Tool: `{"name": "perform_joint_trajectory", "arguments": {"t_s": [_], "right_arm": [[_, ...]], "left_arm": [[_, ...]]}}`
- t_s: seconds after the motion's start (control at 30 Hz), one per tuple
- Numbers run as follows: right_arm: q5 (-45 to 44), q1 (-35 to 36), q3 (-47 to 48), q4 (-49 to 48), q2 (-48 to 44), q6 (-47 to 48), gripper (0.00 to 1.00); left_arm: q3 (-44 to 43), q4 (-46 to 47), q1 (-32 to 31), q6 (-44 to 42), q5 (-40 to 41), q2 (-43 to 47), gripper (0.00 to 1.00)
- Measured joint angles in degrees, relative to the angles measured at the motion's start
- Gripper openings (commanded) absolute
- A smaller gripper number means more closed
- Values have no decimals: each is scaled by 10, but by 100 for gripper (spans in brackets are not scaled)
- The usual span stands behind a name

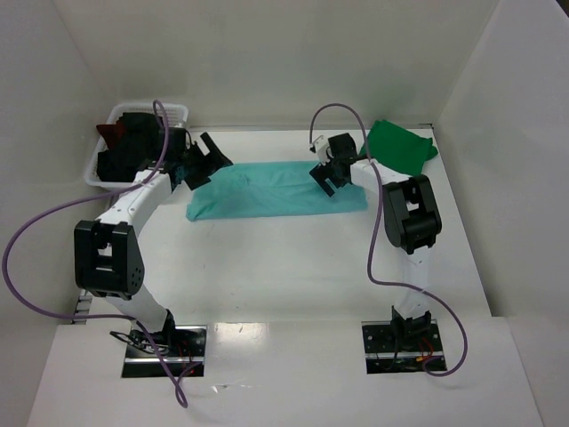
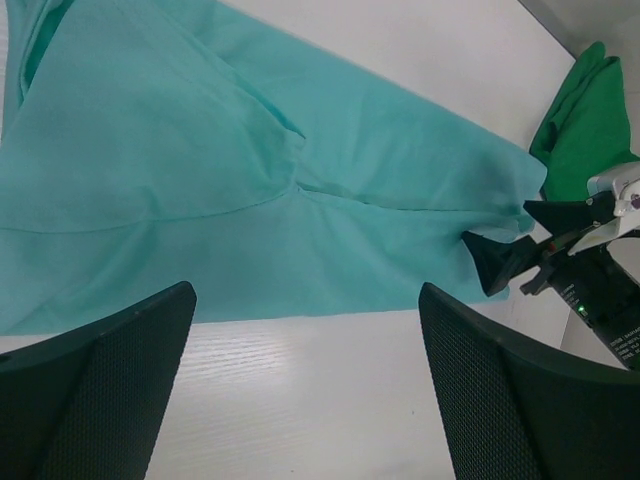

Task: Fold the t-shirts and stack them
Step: Rotate the tshirt 90 degrees

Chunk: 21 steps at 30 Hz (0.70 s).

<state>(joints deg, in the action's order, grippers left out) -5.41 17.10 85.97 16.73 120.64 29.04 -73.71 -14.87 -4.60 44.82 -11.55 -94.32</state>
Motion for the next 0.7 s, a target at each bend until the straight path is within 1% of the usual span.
{"name": "perform_joint_trajectory", "arguments": {"t_s": [0.13,0.2,0.53,0.7], "right_arm": [[-2,8,-2,-4,0,7,99],[-18,23,-16,-18,-6,10,99],[-13,110,-19,23,-17,7,99],[-12,174,-35,49,-35,-7,99]], "left_arm": [[-1,-7,9,-9,-8,-3,100],[-1,-8,13,-11,-12,-5,100],[-2,-14,28,-19,-28,-5,100],[-2,-26,31,-29,-26,-5,100]]}}
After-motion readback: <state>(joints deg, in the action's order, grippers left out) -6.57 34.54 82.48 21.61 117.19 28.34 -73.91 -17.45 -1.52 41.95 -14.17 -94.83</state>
